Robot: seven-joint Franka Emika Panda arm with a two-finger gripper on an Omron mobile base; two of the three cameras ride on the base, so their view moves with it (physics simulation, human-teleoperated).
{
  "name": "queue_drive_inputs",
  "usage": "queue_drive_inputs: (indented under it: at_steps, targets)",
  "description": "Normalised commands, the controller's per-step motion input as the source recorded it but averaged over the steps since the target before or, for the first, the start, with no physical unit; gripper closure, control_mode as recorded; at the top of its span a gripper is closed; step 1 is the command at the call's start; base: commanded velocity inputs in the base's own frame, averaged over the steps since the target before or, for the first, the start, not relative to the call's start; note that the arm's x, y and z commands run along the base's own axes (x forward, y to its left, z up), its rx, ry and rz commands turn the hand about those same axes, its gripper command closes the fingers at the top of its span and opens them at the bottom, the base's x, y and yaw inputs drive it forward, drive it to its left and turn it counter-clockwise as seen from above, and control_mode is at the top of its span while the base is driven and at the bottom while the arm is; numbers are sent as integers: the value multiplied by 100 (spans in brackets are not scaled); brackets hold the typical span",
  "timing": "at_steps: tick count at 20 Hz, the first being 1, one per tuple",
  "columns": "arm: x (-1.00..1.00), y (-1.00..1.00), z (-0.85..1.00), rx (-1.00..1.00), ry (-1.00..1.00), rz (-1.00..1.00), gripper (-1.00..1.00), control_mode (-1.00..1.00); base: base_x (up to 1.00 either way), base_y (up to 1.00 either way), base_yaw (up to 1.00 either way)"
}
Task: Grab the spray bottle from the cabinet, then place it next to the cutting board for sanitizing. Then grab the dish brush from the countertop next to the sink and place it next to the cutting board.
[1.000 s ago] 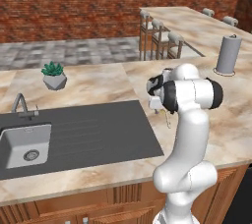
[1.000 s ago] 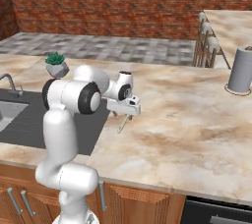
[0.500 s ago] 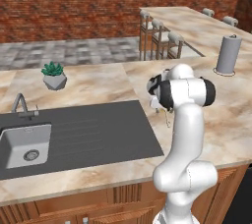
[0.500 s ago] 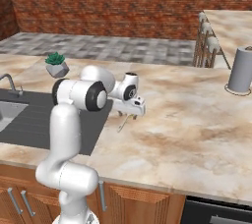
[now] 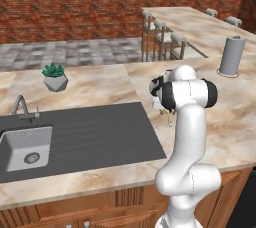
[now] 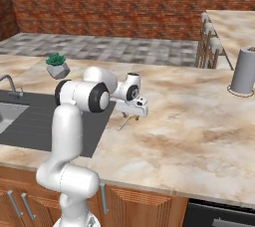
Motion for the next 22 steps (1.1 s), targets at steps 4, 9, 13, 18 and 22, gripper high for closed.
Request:
queue_drive_inputs:
  at_steps: [4,9,13,18,22]
  targets:
    - [0,10,-27,-1,0,0,100,-100,0,0,0]
    - [-22,37,-13,0,0,-3,100,-100,0,0,0]
    - [-26,54,0,0,0,-4,100,-100,0,0,0]
    - [-26,42,23,0,0,-2,100,-100,0,0,0]
    - [-53,1,70,-3,-10,0,100,-100,0,0,0]
